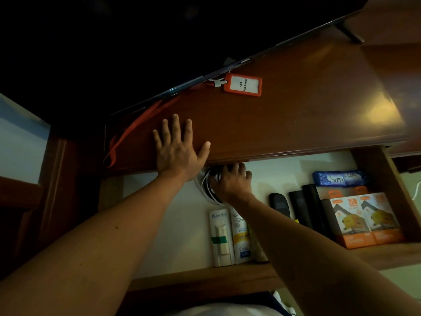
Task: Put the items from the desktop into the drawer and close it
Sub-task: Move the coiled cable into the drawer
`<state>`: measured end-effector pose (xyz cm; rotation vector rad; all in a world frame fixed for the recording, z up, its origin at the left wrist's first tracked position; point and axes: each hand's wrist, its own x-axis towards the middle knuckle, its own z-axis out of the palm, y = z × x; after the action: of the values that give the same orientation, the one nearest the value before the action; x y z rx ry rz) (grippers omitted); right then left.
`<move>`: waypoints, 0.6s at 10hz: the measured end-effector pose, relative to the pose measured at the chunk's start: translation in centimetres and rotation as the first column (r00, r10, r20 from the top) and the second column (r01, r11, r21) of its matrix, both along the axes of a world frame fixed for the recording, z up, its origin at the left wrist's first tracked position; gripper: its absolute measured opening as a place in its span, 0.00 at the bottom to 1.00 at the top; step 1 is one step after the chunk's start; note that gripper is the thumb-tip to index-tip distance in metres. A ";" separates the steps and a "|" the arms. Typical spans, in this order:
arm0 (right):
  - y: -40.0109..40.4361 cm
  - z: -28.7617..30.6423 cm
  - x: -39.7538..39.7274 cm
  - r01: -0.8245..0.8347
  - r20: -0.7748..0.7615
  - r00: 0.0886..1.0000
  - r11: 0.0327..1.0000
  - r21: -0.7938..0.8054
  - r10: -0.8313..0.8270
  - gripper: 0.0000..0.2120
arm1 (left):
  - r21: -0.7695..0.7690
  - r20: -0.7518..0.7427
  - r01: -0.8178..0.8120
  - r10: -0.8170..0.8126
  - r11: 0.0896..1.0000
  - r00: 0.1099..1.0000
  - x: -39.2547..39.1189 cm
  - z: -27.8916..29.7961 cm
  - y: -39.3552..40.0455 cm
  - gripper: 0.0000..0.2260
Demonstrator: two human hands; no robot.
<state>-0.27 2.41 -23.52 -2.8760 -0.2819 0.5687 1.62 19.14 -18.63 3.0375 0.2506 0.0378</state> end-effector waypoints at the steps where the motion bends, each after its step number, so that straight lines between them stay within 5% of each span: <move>1: 1.0 -0.3 0.0 -0.106 -0.058 0.993 0.994 -0.026 0.104 0.40 | 0.005 -0.002 -0.002 0.002 1.000 1.000 0.0 0.0 0.0 0.38; 6: 0.4 -1.4 -0.7 -0.143 -0.061 0.988 0.988 -0.064 0.139 0.45 | 0.016 -0.005 -0.002 0.002 1.000 1.000 0.1 0.0 0.0 0.38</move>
<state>-0.96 2.83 -24.90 -2.9159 -0.4691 0.6965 1.69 19.12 -18.65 3.0539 0.2550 0.0320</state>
